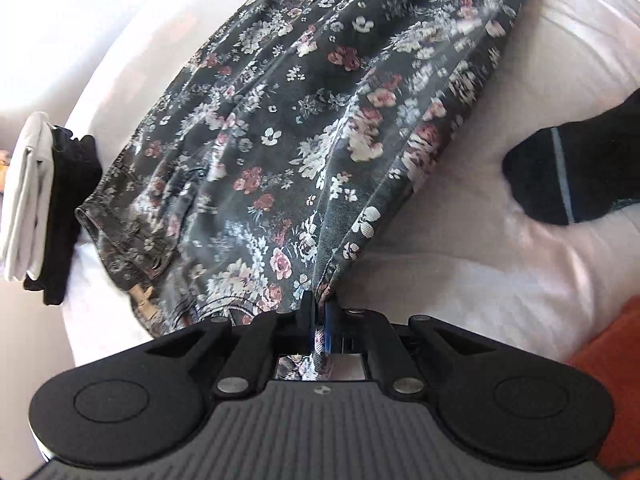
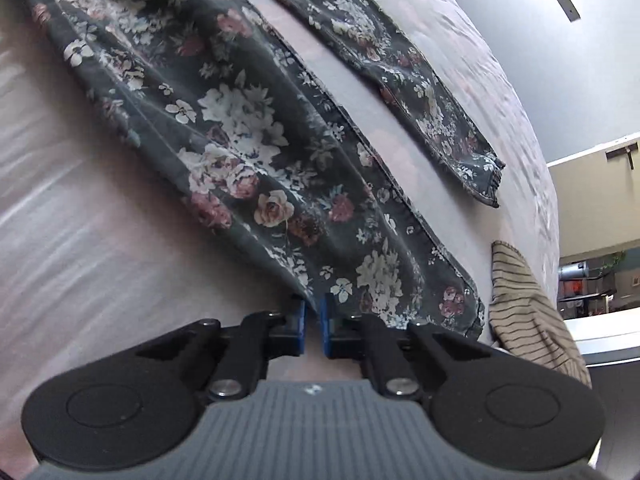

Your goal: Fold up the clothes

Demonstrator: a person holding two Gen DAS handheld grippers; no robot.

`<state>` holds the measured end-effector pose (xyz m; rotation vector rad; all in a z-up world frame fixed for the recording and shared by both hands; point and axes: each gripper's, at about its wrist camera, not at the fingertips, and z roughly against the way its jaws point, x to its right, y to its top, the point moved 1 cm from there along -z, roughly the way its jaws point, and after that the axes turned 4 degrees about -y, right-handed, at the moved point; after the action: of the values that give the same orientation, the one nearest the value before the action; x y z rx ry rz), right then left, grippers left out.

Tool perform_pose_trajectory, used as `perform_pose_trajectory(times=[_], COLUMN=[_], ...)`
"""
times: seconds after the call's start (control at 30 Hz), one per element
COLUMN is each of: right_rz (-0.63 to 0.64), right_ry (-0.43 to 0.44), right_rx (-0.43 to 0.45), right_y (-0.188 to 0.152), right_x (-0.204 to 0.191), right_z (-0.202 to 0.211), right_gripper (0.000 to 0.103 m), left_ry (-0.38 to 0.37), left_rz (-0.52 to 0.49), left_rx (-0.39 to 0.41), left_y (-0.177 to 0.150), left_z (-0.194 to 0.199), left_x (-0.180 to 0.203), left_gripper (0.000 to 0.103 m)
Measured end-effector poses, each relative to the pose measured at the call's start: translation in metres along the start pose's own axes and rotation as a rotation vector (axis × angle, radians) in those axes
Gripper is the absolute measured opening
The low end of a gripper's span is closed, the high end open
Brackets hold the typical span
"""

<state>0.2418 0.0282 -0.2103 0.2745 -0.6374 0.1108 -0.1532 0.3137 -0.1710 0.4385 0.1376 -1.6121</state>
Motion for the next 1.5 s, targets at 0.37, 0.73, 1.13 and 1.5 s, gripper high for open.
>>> perform_pose_trajectory(times=[0.37, 0.73, 1.13, 1.5], right_rz=[-0.027, -0.018, -0.047, 0.028], right_ry=[0.047, -0.011, -0.077, -0.134], right_rx=[-0.036, -0.093, -0.149, -0.124], right_y=[-0.012, -0.037, -0.068, -0.071], right_x=[-0.009, 0.004, 0.023, 0.016], right_z=[0.004, -0.001, -0.005, -0.017], right_gripper=[0.006, 0.038, 0.045, 0.058], left_ry=[-0.053, -0.100, -0.160, -0.113], left_rz=[-0.100, -0.246, -0.297, -0.286], left_rx=[-0.112, -0.093, -0.257, -0.189], left_y=[0.004, -0.025, -0.023, -0.016], left_z=[-0.015, -0.009, -0.064, -0.036], left_x=[0.006, -0.003, 0.005, -0.007], left_gripper=[0.010, 0.065, 0.067, 0.009])
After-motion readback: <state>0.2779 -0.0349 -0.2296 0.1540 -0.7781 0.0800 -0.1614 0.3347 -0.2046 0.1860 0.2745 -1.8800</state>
